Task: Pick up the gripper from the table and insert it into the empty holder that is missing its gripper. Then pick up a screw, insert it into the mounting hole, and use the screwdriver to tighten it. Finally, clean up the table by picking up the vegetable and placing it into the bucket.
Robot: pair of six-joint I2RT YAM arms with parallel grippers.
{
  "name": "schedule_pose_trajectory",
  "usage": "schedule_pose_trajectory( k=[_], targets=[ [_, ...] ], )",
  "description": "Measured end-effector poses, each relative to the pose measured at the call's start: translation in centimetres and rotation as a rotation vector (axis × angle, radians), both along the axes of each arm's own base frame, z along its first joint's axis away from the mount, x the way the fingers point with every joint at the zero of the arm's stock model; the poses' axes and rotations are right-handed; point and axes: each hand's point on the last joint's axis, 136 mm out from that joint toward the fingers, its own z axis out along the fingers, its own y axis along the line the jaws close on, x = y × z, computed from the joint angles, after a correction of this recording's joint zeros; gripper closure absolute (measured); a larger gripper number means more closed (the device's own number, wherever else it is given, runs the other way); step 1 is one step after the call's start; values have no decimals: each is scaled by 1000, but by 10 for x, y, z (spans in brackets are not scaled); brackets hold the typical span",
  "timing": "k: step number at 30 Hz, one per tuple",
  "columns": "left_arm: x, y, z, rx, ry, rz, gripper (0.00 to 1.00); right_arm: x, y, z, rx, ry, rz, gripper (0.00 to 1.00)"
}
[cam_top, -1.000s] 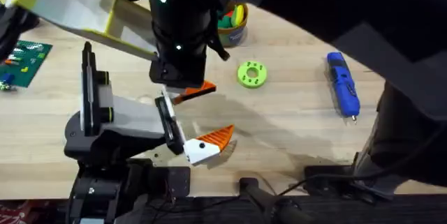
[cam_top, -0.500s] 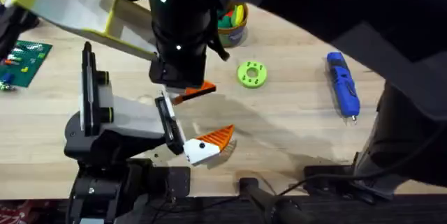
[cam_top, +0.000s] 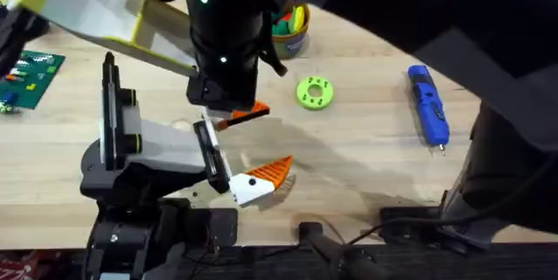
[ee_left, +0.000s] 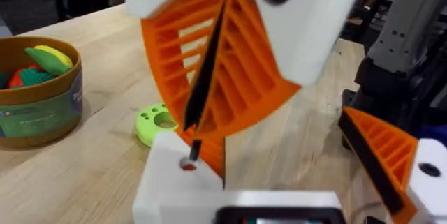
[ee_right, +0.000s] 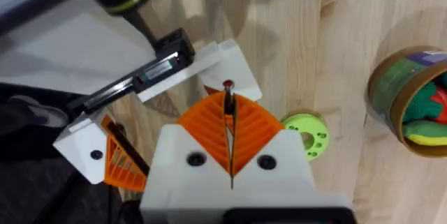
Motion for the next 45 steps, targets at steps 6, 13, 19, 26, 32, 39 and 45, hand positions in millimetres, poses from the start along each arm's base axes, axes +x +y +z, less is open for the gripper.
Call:
schedule_pose_trajectory(
  k=[6, 13, 19, 26, 32, 39, 45],
  targets=[
    [0, 0, 0, 0, 0, 0, 14, 0, 0, 0, 0, 0, 0, 994],
    [0, 0, 0, 0, 0, 0, 15, 1, 2, -9, -19, 11, 0, 995],
    [0, 0, 0, -5, 12, 1, 13, 2, 3, -12, -24, 12, 0, 994],
    [0, 0, 0, -4, 11, 1, 14, 2, 3, -11, -24, 13, 0, 995],
    [0, 0, 0, -4, 11, 1, 14, 1, 3, -12, -25, 14, 0, 994],
    [0, 0, 0, -4, 11, 1, 14, 1, 2, -12, -28, 15, 0, 994],
    [0, 0, 0, -4, 11, 1, 15, 1, 2, -12, -27, 15, 0, 995]
  ],
)
